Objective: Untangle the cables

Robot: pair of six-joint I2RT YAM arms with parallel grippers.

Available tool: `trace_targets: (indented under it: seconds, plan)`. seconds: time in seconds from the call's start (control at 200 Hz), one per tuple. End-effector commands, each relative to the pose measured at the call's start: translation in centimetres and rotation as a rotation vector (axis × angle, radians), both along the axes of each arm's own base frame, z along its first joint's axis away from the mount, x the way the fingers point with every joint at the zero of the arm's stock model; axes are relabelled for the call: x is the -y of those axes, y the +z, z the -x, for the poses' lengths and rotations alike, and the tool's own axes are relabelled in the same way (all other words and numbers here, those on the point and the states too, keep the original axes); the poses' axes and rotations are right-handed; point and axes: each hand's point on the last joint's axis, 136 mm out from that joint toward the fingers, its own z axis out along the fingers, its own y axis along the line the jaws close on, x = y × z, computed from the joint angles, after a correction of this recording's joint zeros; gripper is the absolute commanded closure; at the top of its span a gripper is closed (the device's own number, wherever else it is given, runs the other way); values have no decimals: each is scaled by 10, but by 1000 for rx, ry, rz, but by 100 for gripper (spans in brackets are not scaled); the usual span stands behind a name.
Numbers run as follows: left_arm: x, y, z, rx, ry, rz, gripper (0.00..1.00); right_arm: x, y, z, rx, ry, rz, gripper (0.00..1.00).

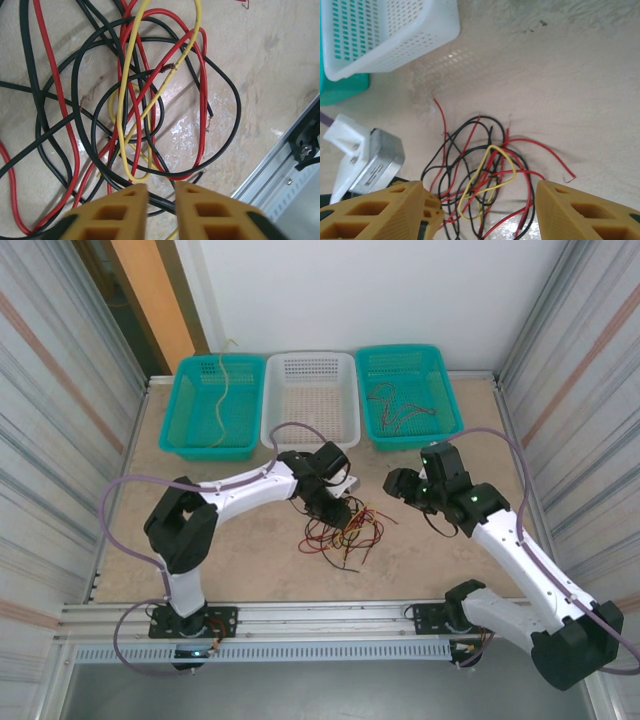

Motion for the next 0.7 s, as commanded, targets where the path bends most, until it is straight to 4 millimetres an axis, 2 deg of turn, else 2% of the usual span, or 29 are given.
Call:
trace_targets:
  seconds: [0.0,0.05,0.17,0.22,0.341,0.371,0.486,0.581,0.697]
  plan:
    - [6,11,0,-3,-15,24,87,-7,1,0,2,-7,-31,41]
    - [3,15,-1,16,-13,21,85,-8,-1,1,-3,-3,-32,41]
    - [-10,16,1,50,-17,-32,60,-7,-1,1,-3,-4,-23,41]
    - [-13,13,4,55,-23,-49,54,-7,1,1,1,-3,-23,41]
    - [-15,-3,9,44,-42,-102,53,-9,7,-2,17,0,-36,41]
    - [-14,-6,9,41,-45,-112,53,-11,0,-4,-8,0,-26,41]
    - [-15,-11,7,36,-32,-136,55,-14,1,-5,-19,8,-27,42]
    - [-15,6,8,75,-35,-103,55,-12,3,-4,-12,3,-19,41]
    - [-9,38,15,121,-55,2,48,-12,0,-1,-12,13,-20,40]
